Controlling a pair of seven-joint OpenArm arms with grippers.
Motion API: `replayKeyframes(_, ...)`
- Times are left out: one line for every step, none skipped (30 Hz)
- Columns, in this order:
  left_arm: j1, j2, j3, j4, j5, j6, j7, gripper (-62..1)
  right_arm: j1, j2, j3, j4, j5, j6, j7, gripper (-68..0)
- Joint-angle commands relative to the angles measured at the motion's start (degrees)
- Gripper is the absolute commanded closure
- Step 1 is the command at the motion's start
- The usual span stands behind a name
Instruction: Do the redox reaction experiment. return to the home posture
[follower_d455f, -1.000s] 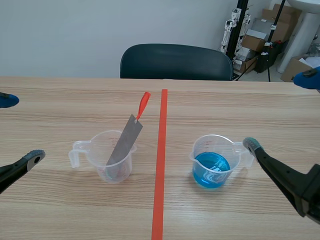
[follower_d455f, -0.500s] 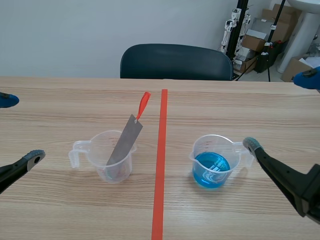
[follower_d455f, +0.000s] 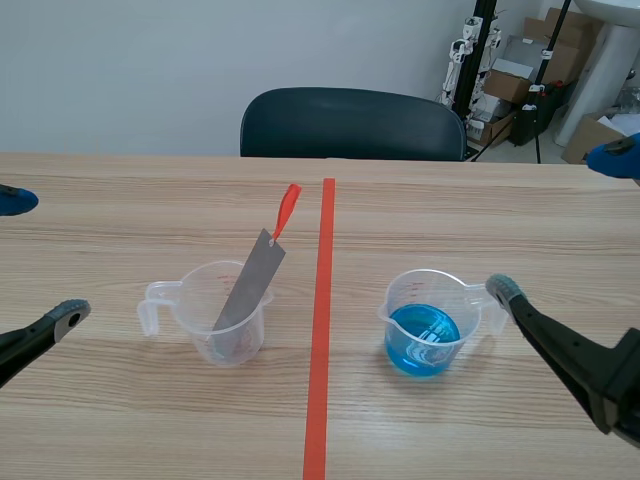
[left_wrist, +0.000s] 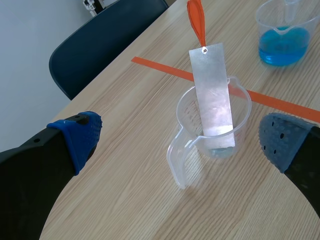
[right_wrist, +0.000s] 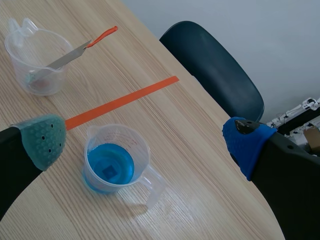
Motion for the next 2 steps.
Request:
replayKeyframes(-0.46,0.28,-0.42,0.31,-0.79,-0.09,-0.85,-62.3,0.68,0.13,0.50,0.46,0.59,-0.20,0.48,-67.9)
replayKeyframes(-0.46,0.28,-0.42,0.31,-0.79,-0.09,-0.85,-62.3,0.68,0.13,0.50,0.46,0.59,-0.20,0.48,-67.9)
